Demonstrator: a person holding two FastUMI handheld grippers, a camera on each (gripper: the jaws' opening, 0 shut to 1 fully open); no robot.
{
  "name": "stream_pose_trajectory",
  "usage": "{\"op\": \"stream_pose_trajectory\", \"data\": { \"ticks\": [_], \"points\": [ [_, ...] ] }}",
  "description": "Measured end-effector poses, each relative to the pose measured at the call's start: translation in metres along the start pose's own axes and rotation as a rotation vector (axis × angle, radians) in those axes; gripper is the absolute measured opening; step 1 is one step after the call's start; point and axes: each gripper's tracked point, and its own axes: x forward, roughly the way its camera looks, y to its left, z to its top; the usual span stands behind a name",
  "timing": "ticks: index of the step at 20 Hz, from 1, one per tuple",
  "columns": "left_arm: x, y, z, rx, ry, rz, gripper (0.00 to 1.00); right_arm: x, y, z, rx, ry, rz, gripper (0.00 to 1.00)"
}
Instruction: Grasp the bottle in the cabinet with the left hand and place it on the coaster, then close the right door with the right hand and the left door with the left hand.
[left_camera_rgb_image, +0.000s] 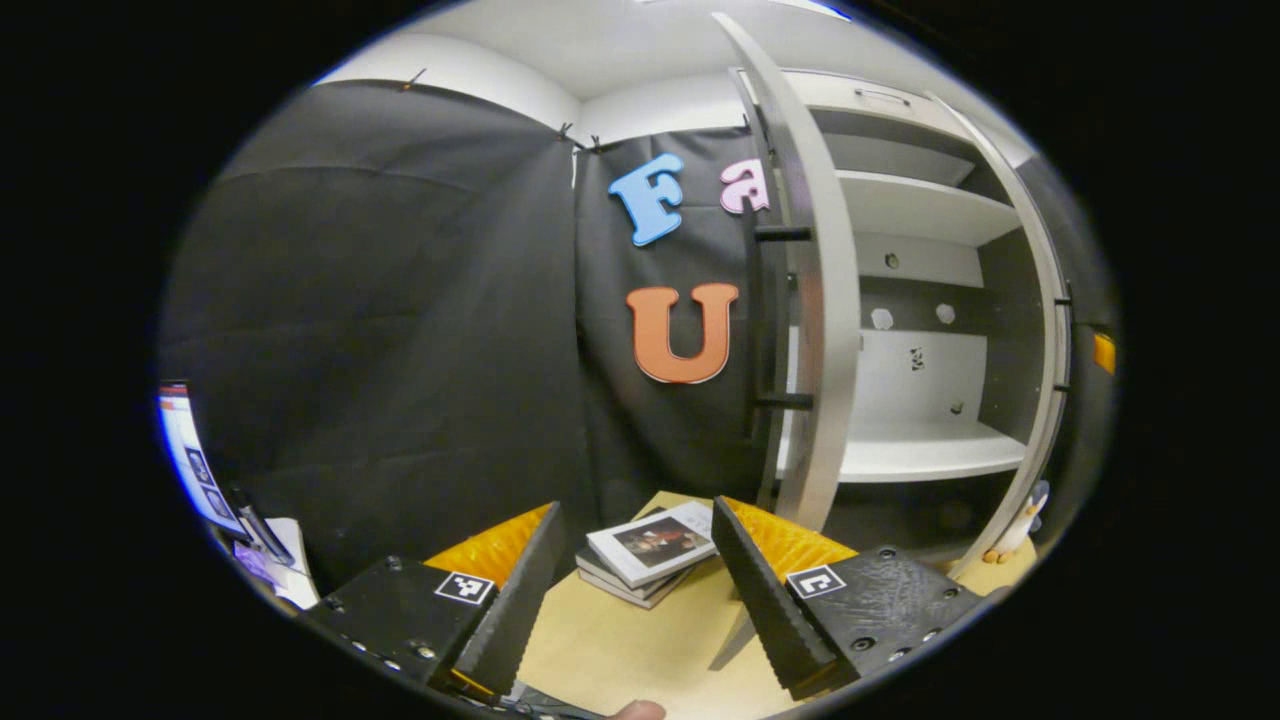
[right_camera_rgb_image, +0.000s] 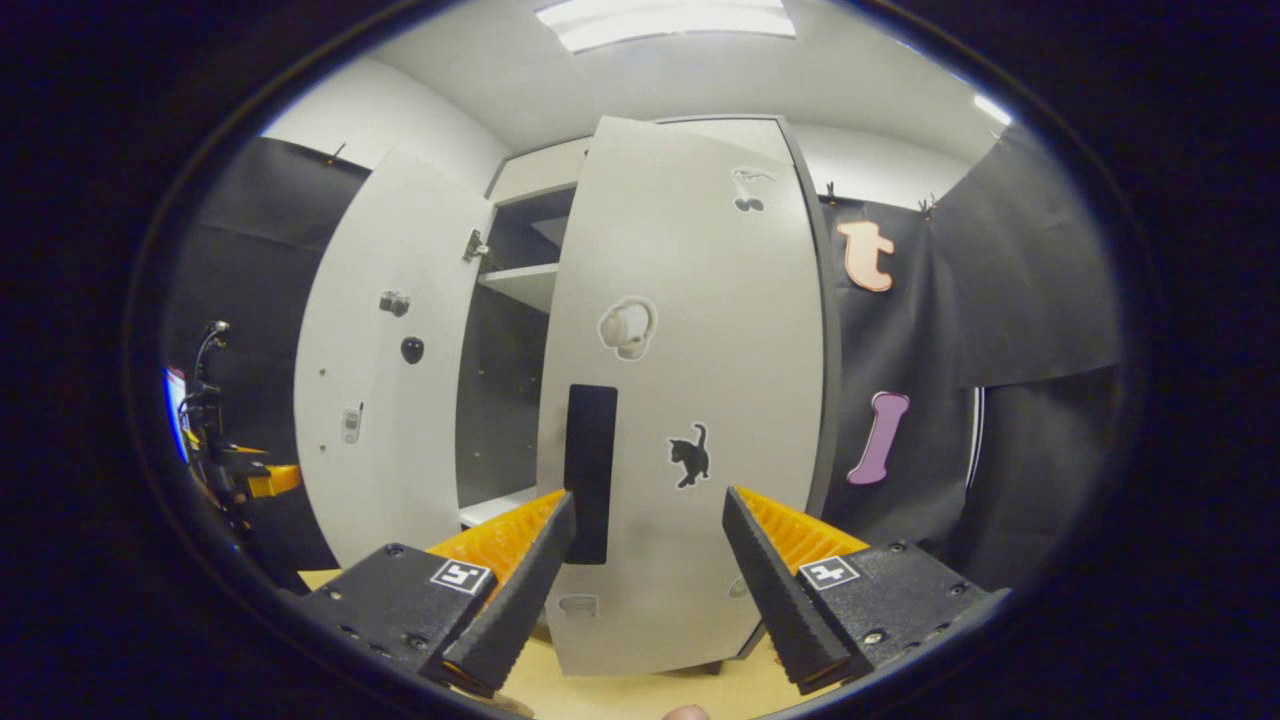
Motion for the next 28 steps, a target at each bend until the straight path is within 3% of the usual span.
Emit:
{"op": "stream_pose_trajectory", "data": {
  "ticks": [2,5,7,8,10,13,14,15,17,21,24,25,28],
  "points": [
    [0.013,0.008,0.012,-0.029,-0.006,-0.002,0.93,-0.003,-0.003,-0.001,0.002,0.003,-0.012,0.97],
    [0.030,0.010,0.030,-0.070,-0.011,-0.026,0.84,-0.007,-0.005,-0.005,-0.005,0.015,-0.040,0.97],
    [0.041,0.016,0.040,-0.068,-0.010,-0.033,0.96,-0.013,-0.012,-0.012,-0.005,0.032,-0.066,0.97],
    [0.043,0.015,0.046,-0.072,-0.016,-0.042,0.84,-0.017,-0.016,-0.016,-0.006,0.043,-0.079,0.94],
    [0.052,0.013,0.060,-0.079,-0.039,-0.062,0.84,-0.024,-0.024,-0.023,-0.008,0.063,-0.106,0.94],
    [0.060,0.010,0.072,-0.100,-0.047,-0.088,0.99,-0.033,-0.035,-0.031,-0.003,0.091,-0.143,0.97],
    [0.062,0.006,0.073,-0.120,-0.041,-0.103,0.92,-0.035,-0.038,-0.031,-0.005,0.097,-0.149,0.97],
    [0.061,0.001,0.075,-0.138,-0.040,-0.122,0.99,-0.037,-0.041,-0.032,-0.007,0.101,-0.158,0.95],
    [0.060,0.002,0.081,-0.139,-0.050,-0.124,0.91,-0.039,-0.049,-0.031,-0.005,0.098,-0.173,0.98],
    [0.059,-0.003,0.084,-0.128,-0.042,-0.149,1.00,-0.039,-0.055,-0.030,0.018,0.097,-0.171,0.97],
    [0.056,-0.006,0.090,-0.098,-0.055,-0.153,1.00,-0.037,-0.053,-0.029,0.011,0.102,-0.156,0.97],
    [0.055,-0.006,0.091,-0.088,-0.057,-0.153,0.82,-0.037,-0.051,-0.029,0.007,0.099,-0.148,0.97],
    [0.051,-0.017,0.091,-0.098,-0.048,-0.196,0.82,-0.037,-0.047,-0.032,0.005,0.102,-0.129,0.97]
  ]
}}
